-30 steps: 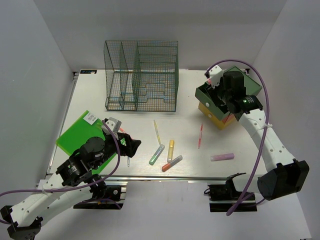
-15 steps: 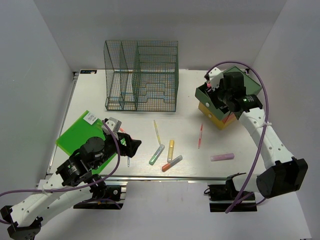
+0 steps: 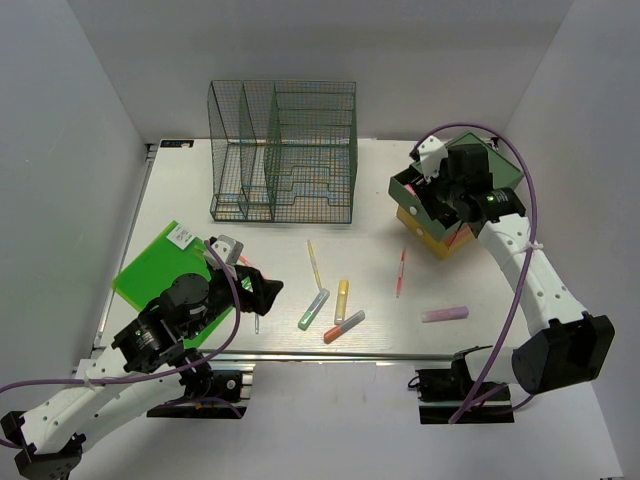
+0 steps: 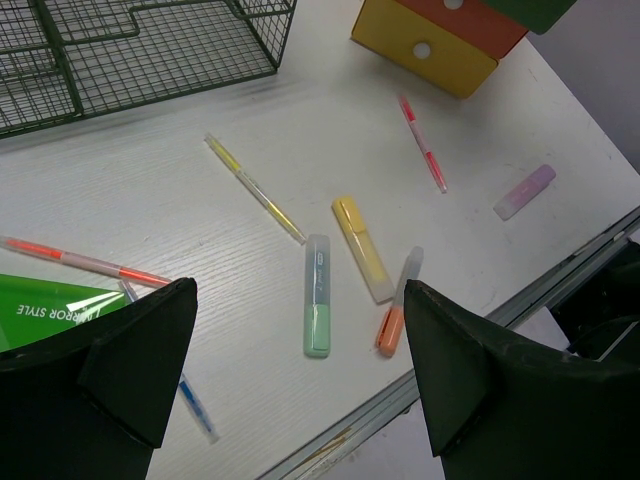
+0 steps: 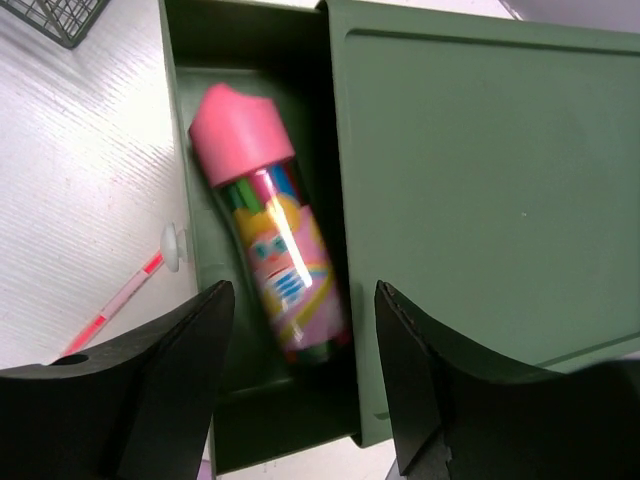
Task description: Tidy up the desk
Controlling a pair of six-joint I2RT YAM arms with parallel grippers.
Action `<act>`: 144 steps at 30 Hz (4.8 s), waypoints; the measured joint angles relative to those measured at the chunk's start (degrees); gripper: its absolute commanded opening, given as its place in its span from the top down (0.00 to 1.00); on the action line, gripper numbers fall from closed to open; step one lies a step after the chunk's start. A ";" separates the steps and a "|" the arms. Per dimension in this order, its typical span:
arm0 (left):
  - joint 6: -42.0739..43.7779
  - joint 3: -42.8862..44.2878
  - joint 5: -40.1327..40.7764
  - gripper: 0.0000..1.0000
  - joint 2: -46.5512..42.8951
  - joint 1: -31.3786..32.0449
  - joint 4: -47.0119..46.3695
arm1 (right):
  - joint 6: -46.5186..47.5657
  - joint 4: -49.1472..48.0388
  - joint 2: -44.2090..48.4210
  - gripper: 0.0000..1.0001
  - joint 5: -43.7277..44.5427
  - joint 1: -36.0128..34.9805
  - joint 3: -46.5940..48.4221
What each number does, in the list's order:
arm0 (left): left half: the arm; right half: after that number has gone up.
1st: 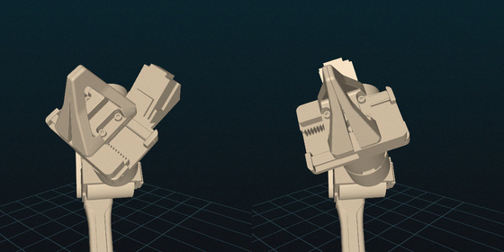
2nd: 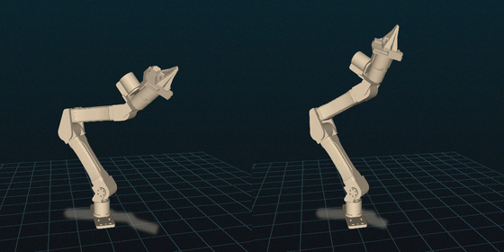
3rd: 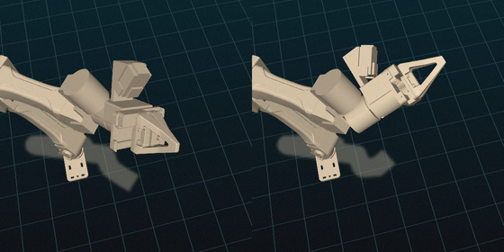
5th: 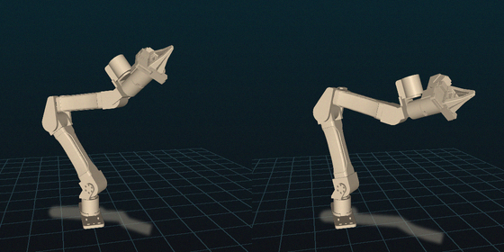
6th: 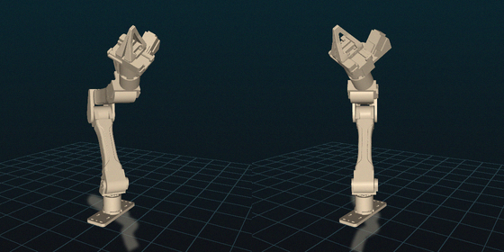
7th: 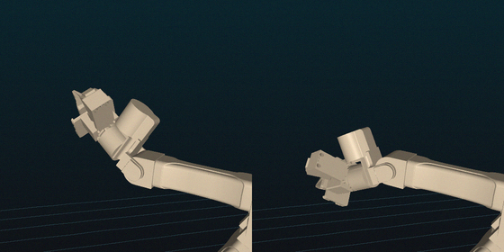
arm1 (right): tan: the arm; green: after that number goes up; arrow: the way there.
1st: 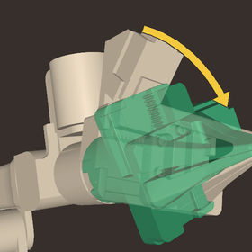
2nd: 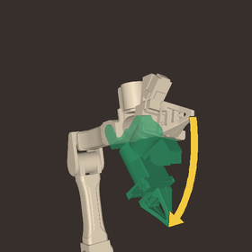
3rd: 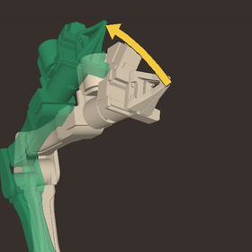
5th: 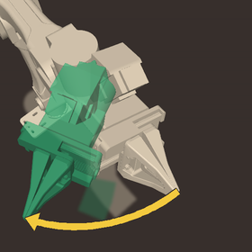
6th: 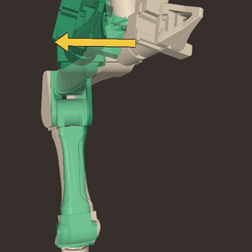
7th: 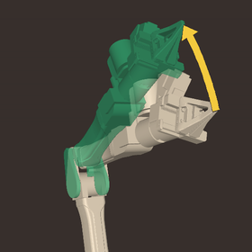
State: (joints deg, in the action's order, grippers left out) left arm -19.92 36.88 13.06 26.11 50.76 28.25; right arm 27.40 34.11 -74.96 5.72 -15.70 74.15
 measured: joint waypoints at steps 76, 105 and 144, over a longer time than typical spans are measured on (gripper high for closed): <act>-1.38 -3.06 -10.91 0.80 13.31 0.26 -15.89 | -6.56 -12.66 21.59 1.00 -18.38 -3.37 -14.51; -31.71 36.22 -11.54 0.34 101.26 1.46 -77.46 | -26.18 -42.88 34.53 1.00 1.77 8.24 -39.82; -41.86 54.64 -8.98 0.68 116.21 1.60 -84.39 | -24.20 -45.42 35.98 1.00 4.83 8.31 -41.07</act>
State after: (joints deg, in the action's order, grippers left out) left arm -61.78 91.53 4.08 142.32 52.36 -56.14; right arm 3.20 -11.31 -38.98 10.55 -7.40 33.08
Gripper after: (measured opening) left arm 0.352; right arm 0.014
